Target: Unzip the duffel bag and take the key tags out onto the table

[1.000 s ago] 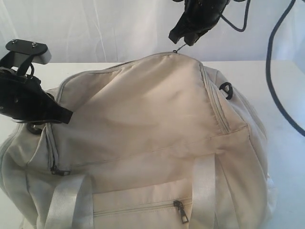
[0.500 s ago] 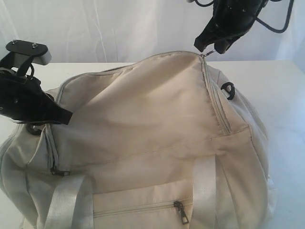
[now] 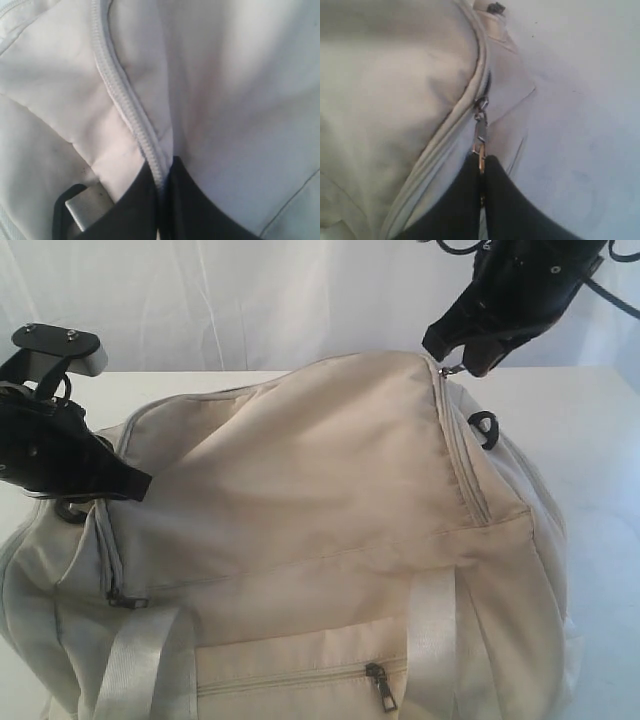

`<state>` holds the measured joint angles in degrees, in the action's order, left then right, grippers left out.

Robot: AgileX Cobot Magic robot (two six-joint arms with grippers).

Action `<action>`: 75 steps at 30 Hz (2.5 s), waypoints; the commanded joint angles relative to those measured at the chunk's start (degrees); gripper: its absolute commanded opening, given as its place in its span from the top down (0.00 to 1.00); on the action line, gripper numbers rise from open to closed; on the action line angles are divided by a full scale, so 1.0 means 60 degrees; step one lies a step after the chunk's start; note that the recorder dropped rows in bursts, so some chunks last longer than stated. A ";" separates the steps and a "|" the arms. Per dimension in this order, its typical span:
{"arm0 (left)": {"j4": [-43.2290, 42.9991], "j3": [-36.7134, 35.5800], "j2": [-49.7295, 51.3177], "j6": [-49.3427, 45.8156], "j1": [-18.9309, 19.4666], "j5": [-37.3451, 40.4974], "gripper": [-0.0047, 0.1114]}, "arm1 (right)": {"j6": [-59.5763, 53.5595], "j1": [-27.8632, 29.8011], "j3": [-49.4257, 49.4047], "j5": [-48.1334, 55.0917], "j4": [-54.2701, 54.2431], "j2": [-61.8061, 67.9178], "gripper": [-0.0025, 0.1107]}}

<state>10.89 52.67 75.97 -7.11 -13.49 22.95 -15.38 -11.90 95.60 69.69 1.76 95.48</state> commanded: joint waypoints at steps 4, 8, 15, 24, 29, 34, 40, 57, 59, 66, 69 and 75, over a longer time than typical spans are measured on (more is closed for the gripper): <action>0.0008 -0.0011 -0.0112 0.0038 0.0034 0.0229 0.96 | 0.0097 0.0061 -0.1090 0.0046 -0.0578 -0.0968 0.98; 0.0008 -0.0011 -0.0112 0.0038 0.0034 0.0229 0.96 | 0.0097 0.0061 -0.1767 0.0046 -0.0814 -0.1527 0.98; 0.0008 -0.0011 -0.0112 0.0038 0.0034 0.0229 0.96 | 0.0097 0.0061 -0.3119 0.0046 -0.1045 -0.2734 0.98; 0.0008 -0.0011 -0.0112 0.0038 0.0034 0.0229 0.96 | 0.0013 0.0061 -0.4898 0.0046 -0.1572 -0.4491 0.98; 0.0008 -0.0011 -0.0112 0.0038 0.0034 0.0263 0.96 | 0.0042 0.0061 -0.5893 0.0046 -0.1866 -0.5179 0.98; 0.0008 -0.0011 -0.0112 -0.0123 0.0034 0.0490 0.96 | -0.0230 0.0061 -0.6796 0.0046 -0.2431 -0.5334 0.98; 0.0008 -0.0011 -0.0112 -0.0172 0.0034 0.0701 0.96 | -0.0877 0.0061 -0.7253 -0.0516 -0.2816 -0.5334 0.73; 0.0045 0.0012 -0.0112 -0.0313 0.0034 0.0757 0.96 | -0.1080 0.0081 -0.4170 -0.4637 -0.2785 -0.2494 0.43; 0.0045 0.0012 -0.0112 -0.0313 0.0034 0.0802 0.96 | -0.1080 0.0081 -0.3695 -0.4619 -0.2785 -0.1832 0.43; 0.0045 0.0012 -0.0112 -0.0350 0.0034 0.0866 0.96 | -0.1080 0.0081 -0.2311 -0.3615 -0.2824 -0.0035 0.43; 0.0045 0.0012 -0.0112 -0.0346 0.0034 0.0846 0.96 | -0.1080 0.0081 -0.2265 -0.3269 -0.3163 0.0101 0.43; 0.0045 0.0012 -0.0112 -0.0346 0.0034 0.0846 0.96 | -0.1582 0.0081 -0.2265 -0.2490 -0.4121 0.0101 0.63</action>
<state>10.63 52.67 75.97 -9.03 -13.42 26.05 -22.60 -11.90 81.55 52.20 -19.84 96.21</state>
